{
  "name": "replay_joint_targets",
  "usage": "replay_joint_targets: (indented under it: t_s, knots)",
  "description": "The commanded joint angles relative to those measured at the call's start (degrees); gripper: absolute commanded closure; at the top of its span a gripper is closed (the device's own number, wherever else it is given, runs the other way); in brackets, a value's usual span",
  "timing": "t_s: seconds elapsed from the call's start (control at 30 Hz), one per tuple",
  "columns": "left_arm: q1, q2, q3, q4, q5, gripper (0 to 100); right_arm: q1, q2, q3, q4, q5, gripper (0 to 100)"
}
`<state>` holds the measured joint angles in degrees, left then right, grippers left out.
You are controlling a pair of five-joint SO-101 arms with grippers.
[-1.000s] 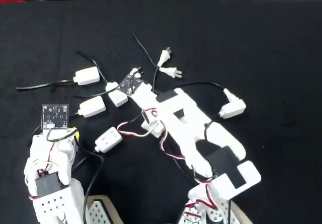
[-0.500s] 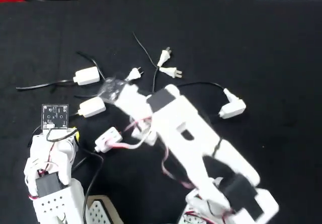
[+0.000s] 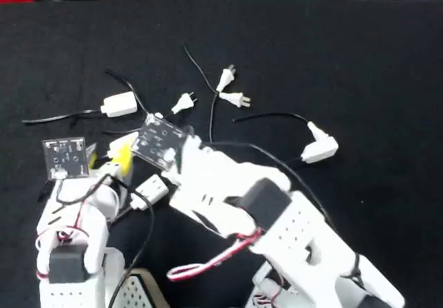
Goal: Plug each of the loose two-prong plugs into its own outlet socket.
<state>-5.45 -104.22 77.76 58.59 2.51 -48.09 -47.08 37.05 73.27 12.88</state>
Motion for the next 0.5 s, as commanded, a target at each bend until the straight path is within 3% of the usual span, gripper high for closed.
replay_joint_targets:
  t_s: [0.0,0.1,0.3,0.47]
  knots:
    - [4.7,-0.4,-7.4,0.3,2.0,77,-0.5,-3.2,2.0,-2.2,-0.5,98.6]
    - [9.0,-0.4,-9.8,0.5,1.8,77,-0.4,-3.2,5.1,-5.8,-0.8,98.6]
    - [19.9,-0.4,-14.3,9.3,1.5,77,4.3,-3.2,7.2,-9.1,-1.0,98.6]
    - [23.2,-0.4,-16.4,11.1,1.5,77,4.4,-3.4,7.3,-9.1,-1.1,98.6]
